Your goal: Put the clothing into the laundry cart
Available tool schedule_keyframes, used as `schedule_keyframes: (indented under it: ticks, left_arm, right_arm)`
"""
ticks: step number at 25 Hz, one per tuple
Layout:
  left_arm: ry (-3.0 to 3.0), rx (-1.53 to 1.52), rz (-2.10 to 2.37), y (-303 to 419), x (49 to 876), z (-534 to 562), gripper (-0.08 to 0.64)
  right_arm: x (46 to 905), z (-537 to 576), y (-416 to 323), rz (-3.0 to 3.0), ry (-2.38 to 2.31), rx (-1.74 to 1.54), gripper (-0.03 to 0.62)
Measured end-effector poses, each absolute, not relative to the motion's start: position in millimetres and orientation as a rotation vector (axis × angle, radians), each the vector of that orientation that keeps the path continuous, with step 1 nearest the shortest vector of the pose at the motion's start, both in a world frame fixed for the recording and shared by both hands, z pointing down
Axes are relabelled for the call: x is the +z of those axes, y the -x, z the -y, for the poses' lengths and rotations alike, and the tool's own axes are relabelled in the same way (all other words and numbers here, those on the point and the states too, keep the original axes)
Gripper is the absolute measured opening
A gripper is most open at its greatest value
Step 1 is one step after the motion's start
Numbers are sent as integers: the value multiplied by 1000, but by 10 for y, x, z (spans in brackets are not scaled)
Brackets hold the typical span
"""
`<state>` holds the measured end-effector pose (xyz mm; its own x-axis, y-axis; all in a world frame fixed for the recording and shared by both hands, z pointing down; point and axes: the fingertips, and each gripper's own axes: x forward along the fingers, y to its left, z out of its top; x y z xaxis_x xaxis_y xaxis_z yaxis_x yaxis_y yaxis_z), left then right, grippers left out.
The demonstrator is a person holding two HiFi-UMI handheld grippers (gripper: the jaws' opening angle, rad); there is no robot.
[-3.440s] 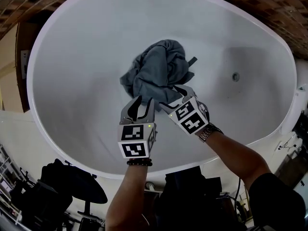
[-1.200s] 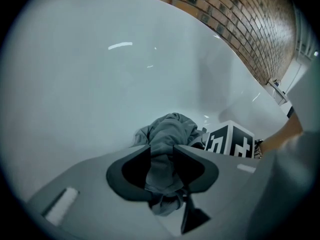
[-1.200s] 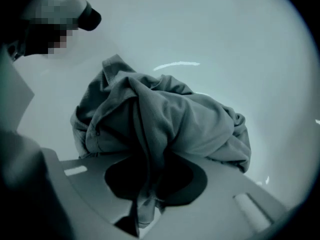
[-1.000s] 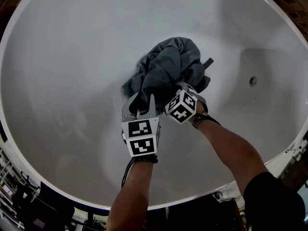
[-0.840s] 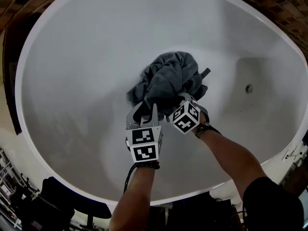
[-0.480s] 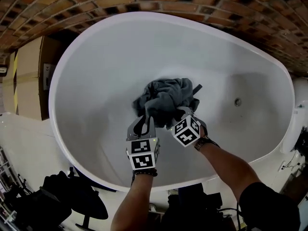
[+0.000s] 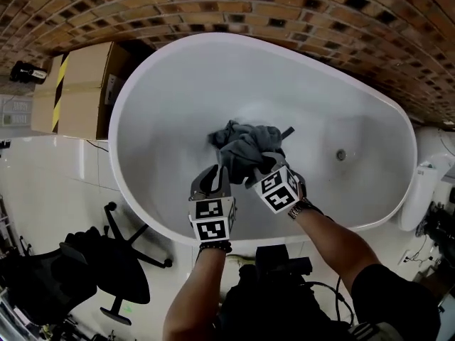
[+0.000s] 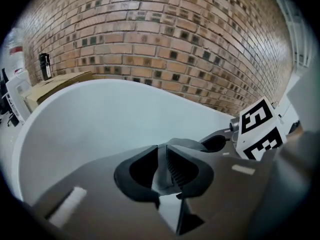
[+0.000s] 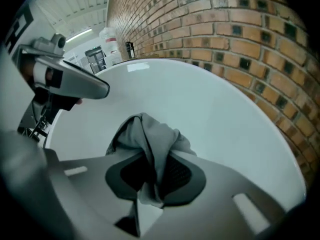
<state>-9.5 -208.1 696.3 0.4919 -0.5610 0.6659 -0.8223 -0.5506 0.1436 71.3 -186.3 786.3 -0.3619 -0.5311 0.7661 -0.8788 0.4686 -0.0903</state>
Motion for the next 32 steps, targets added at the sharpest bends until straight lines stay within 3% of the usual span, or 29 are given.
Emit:
schedule_keyframes:
  ticks: [18, 32]
  left_arm:
    - [-2313, 663, 1282, 742, 4767, 1540, 61]
    - [-2197, 395, 1595, 2093, 2484, 582, 100]
  right_arm:
    - [4628, 1622, -165, 2314, -1176, 439, 61]
    - [1886, 876, 1222, 2582, -981, 141, 60]
